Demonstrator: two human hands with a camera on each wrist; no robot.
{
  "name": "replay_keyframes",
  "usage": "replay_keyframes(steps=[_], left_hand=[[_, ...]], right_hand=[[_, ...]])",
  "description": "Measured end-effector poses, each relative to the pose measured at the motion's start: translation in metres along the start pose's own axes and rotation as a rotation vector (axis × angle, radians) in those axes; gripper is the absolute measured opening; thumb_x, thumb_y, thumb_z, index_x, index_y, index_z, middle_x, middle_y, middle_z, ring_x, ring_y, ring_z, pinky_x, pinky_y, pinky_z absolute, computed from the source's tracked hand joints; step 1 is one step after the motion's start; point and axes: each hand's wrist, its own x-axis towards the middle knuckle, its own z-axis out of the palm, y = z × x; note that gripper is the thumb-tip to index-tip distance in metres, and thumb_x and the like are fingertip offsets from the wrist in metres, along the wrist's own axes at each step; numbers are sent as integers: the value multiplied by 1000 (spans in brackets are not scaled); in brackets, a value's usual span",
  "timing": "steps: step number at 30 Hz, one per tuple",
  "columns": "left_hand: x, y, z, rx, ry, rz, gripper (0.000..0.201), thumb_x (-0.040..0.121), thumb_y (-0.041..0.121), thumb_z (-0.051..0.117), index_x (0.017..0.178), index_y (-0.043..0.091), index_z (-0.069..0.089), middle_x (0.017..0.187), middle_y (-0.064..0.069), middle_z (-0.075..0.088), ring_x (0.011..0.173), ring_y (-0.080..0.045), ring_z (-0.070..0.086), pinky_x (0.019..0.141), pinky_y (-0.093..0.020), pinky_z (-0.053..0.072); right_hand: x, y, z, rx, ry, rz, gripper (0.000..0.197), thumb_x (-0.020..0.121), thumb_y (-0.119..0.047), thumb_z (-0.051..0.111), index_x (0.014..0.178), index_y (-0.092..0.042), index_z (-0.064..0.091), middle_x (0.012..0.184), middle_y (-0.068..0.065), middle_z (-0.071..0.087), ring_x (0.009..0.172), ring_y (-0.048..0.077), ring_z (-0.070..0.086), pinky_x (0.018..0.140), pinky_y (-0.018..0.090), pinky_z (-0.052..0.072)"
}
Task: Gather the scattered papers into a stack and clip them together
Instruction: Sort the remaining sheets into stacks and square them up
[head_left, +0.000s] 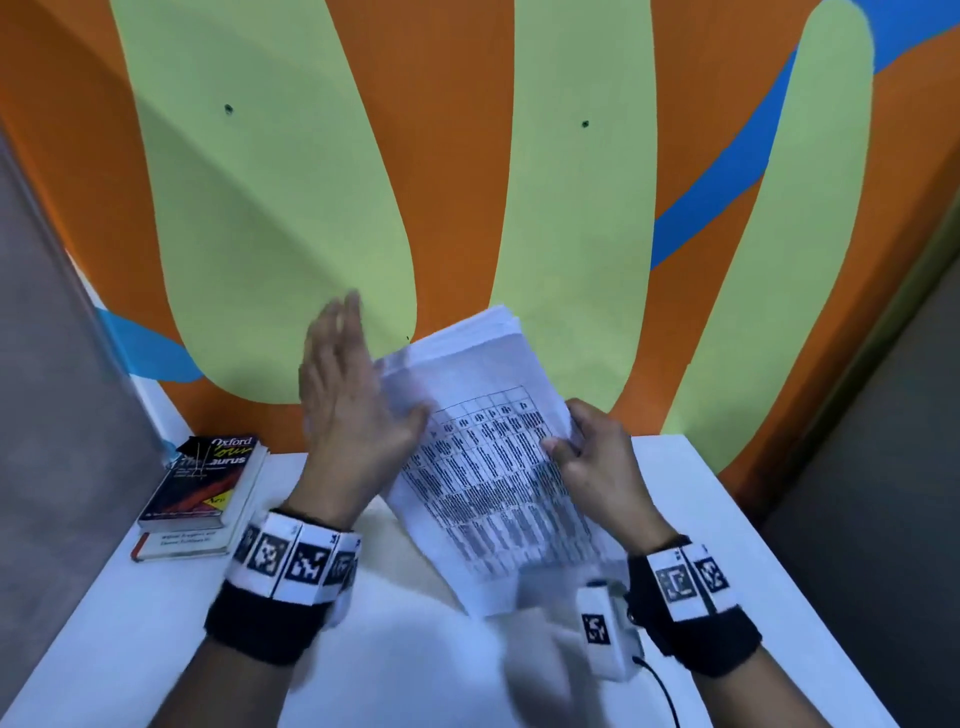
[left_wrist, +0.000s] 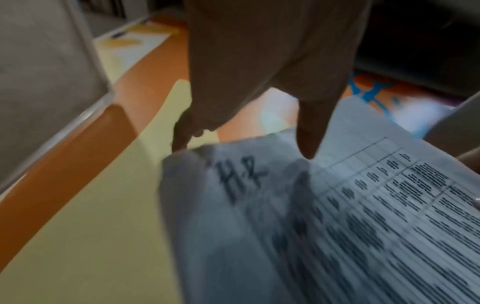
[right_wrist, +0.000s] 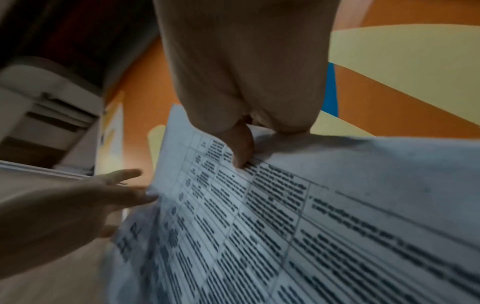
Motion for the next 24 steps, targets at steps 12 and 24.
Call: replay_keyframes(steps=[12,24], left_hand=[[15,-37,5,-639,-235,-173,14,86,3,61,97,11,63,83,-5,68,71,-13,61,68,-33,50],[-30,-93,72,-534,-23,-460,20,90,24,63,101,8,58,93,-15,66,92,-36,64,74,-40,50]], right_hand=[[10,37,-50,-181,-158,106,21,81,-10,74,70,-22,60,57,-11,58,51,-3,50,51,16,34],[-3,106,-14,389,322,345,23,83,-8,70,106,-4,68,102,11,73,98,28,69,91,50,53]])
